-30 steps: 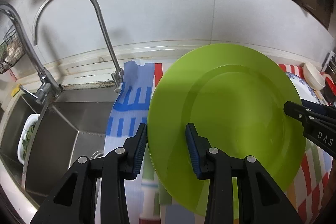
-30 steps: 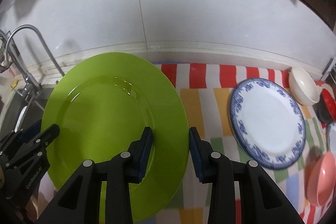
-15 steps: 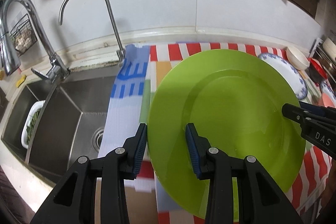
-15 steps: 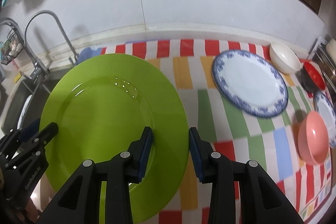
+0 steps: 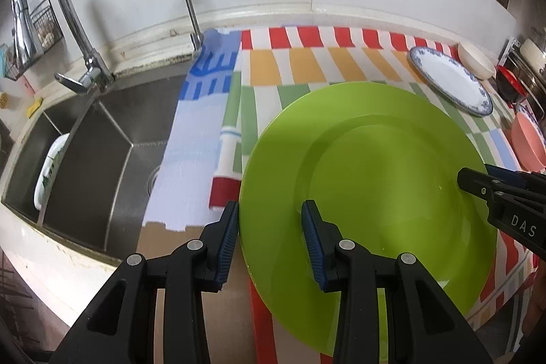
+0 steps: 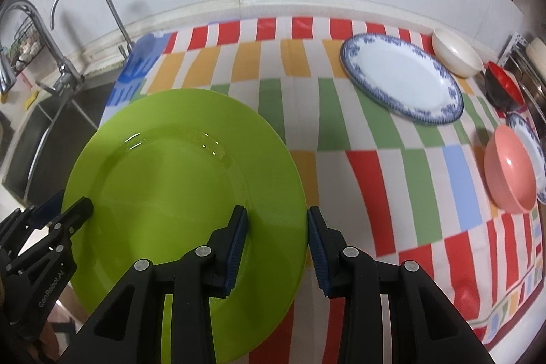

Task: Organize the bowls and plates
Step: 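Slide the green plate toward the sink-side cloth edge and open the left gripper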

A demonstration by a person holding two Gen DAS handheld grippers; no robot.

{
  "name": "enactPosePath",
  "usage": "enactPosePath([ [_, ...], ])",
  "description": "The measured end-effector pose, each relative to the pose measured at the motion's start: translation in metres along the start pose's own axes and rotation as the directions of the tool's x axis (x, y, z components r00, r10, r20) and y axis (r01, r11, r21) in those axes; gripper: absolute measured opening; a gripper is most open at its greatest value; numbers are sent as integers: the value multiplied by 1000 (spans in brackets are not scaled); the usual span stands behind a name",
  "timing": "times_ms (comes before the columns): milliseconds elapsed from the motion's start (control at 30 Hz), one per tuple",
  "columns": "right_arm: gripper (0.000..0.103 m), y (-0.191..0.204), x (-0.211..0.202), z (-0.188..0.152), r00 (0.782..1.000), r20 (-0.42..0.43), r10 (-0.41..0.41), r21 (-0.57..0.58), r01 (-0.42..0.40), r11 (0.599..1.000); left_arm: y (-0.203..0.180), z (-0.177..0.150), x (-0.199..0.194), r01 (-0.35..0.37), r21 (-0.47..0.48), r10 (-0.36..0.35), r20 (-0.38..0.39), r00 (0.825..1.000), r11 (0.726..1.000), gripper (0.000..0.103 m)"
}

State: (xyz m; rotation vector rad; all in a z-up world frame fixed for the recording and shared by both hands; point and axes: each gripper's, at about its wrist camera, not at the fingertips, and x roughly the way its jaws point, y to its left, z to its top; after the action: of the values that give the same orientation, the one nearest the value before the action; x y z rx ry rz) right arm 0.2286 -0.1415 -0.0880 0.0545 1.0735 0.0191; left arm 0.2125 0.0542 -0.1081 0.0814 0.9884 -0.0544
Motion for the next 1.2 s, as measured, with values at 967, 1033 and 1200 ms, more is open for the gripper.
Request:
enactPosePath([
  [967, 38, 1, 33, -26, 993, -116, -22, 11, 24, 1000, 2, -20, 34, 34, 10, -33, -122, 992, 999, 37],
  [1033, 38, 1, 35, -26, 992, -124, -21, 12, 22, 1000, 2, -20, 34, 38, 14, -36, -122, 992, 999, 37],
  [1200, 39, 0, 35, -26, 992, -126, -17, 14, 19, 1000, 2, -19, 35, 52, 16, -50, -122, 991, 999, 42],
])
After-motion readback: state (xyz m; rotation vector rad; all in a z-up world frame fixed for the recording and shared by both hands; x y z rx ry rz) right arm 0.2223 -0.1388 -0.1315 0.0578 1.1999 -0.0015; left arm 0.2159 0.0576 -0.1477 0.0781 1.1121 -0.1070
